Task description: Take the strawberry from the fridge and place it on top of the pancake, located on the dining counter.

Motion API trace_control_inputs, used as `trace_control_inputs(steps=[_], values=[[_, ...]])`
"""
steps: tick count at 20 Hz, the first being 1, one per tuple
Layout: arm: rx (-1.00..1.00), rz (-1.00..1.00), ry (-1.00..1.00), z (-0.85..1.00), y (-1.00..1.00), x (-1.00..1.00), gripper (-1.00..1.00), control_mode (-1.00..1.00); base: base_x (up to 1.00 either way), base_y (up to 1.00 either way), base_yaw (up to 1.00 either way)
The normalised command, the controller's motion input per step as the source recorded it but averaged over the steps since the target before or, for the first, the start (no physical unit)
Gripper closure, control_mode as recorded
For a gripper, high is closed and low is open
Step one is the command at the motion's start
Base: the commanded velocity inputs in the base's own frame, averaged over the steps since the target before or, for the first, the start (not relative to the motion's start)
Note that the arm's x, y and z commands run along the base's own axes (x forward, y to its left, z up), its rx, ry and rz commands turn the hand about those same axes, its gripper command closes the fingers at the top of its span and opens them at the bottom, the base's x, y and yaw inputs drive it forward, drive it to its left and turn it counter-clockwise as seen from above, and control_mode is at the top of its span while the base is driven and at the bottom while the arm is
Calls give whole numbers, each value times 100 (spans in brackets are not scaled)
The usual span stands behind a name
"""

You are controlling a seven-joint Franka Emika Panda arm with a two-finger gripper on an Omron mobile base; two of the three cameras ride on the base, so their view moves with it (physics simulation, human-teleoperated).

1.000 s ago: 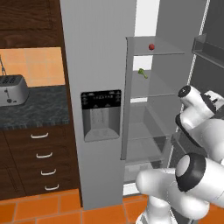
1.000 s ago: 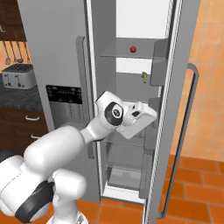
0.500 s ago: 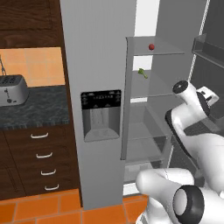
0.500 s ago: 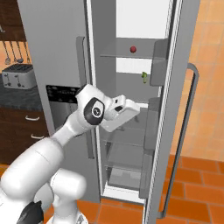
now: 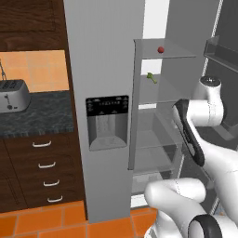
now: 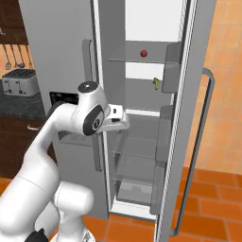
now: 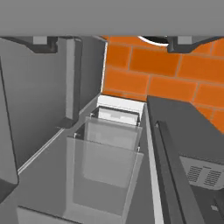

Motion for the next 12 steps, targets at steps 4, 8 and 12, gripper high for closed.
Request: trace_control_inputs(steps=[4,8,12], values=[[42,-1,9,4,64,-69,-100,-100,0,0,0],[6,-14,3,4,99,-95,-100,-100,0,0,0],[0,-17,2,-13,56,-70,-100,-100,0,0,0]])
